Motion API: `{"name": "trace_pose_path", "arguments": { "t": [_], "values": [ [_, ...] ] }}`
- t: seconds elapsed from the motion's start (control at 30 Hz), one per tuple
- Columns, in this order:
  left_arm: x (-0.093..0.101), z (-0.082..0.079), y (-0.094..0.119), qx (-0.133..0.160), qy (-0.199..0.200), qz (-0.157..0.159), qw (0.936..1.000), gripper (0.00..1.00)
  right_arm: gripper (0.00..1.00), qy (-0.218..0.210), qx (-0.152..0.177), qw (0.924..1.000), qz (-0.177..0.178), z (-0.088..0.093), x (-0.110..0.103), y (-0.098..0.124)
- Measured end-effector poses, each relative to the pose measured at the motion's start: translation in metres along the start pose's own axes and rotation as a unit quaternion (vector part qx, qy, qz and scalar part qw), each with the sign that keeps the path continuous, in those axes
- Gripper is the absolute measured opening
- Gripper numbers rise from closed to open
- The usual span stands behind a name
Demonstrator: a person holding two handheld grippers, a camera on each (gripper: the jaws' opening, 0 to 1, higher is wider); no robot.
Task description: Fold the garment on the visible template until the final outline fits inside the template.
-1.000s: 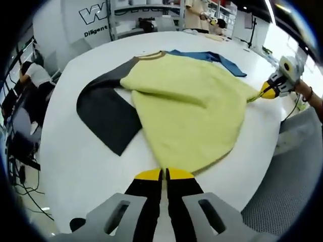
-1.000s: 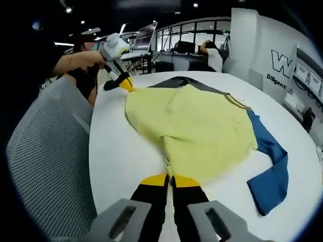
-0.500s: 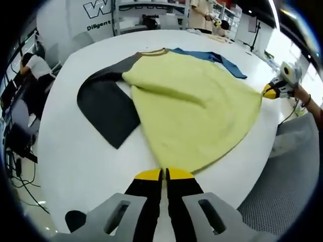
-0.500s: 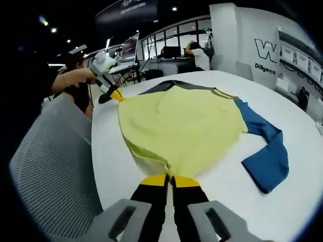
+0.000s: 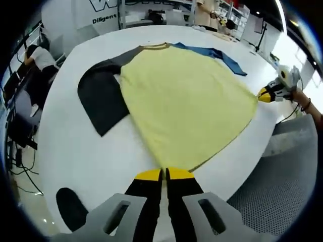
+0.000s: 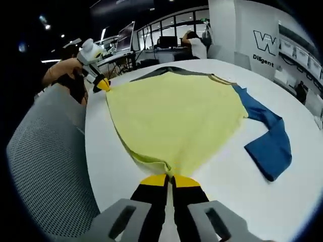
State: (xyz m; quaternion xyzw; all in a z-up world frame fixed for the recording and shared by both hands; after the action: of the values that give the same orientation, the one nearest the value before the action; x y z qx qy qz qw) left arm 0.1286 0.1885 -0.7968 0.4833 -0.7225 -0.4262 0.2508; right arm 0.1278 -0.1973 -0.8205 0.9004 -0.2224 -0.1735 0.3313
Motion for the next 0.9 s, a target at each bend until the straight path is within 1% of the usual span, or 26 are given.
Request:
{"name": "trace_pose_path", "arguments": {
  "t": [0.23,0.47,0.57,0.67,0.83,0.9],
  "values": [
    [-0.003,0.010,-0.009,-0.023,-0.006,-0.014,0.9996,0.01,0.00,-0.007,-0.002,0.9999,-0.010,0.003,-0.007,0.001],
    [-0.001,0.015,-0.010,-0.028,-0.020,-0.017,0.9993,0.01,0.00,-0.013,-0.008,0.9999,-0.004,0.007,-0.007,0.002],
    [-0.002,0.017,-0.010,-0.026,-0.011,-0.022,0.9994,0.01,0.00,-0.013,-0.008,0.9999,-0.005,0.008,-0.009,0.003],
    [-0.001,0.020,-0.012,-0.031,-0.010,-0.025,0.9992,0.01,0.00,-0.005,-0.018,0.9998,-0.012,0.011,-0.013,0.004],
    [0.001,0.025,-0.012,-0.036,-0.005,-0.023,0.9991,0.01,0.00,-0.003,-0.027,0.9996,-0.011,0.014,-0.014,0.004],
    [0.002,0.026,-0.012,-0.036,-0.001,-0.024,0.9991,0.01,0.00,0.002,-0.037,0.9993,-0.011,0.016,-0.015,0.005]
  ]
}}
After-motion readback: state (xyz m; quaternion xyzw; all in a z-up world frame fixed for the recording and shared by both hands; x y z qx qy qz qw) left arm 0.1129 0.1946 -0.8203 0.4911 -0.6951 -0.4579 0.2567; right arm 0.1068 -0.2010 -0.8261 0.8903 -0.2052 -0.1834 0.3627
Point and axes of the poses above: the point that each gripper's makers call its tool centre point, and the gripper's own axes: y roughly backward along the fingers, x roughly to its right, z roughly out of its underside, the point moved 5 cm from there along y, roughly backward along the fingers, and after that the axes turned 8 degrees about -z, right-handed, at the moved point
